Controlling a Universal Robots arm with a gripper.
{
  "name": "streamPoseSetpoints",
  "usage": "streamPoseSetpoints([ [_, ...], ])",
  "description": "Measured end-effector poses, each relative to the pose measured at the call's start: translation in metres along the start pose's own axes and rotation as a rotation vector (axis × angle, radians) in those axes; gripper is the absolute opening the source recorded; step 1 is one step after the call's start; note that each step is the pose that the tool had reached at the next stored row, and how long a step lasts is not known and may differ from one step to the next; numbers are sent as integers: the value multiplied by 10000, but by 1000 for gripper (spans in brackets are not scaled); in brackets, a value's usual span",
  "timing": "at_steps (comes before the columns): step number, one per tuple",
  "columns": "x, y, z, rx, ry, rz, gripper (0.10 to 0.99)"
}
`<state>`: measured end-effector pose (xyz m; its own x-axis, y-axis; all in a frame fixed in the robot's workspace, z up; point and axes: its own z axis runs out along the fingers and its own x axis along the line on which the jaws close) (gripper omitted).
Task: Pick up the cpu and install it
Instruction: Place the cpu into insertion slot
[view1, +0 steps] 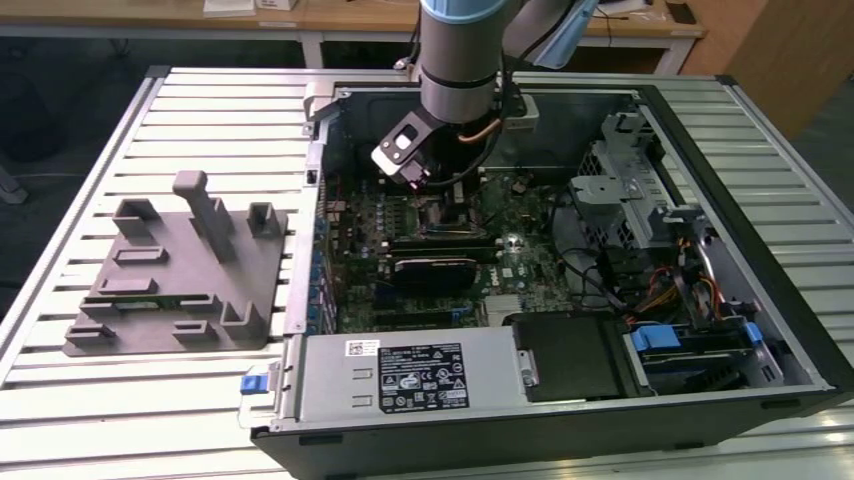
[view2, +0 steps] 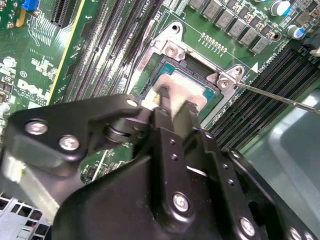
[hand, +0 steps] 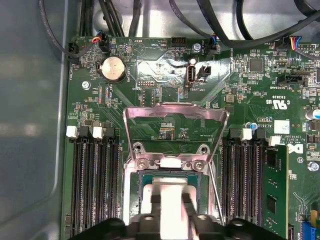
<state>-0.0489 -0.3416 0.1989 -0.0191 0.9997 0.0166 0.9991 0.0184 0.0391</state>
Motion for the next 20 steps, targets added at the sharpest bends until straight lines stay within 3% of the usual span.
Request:
streamPoseSetpoints([
  [1, 0, 0, 0, -1, 1, 0, 239],
  [2, 0, 0, 0, -2, 2, 0, 239],
  [4, 1, 0, -1, -2, 3, 0, 122],
  [15, 0, 0, 1, 0, 1, 0, 106],
  [20, 2, 5, -113, -2, 1, 0, 106],
])
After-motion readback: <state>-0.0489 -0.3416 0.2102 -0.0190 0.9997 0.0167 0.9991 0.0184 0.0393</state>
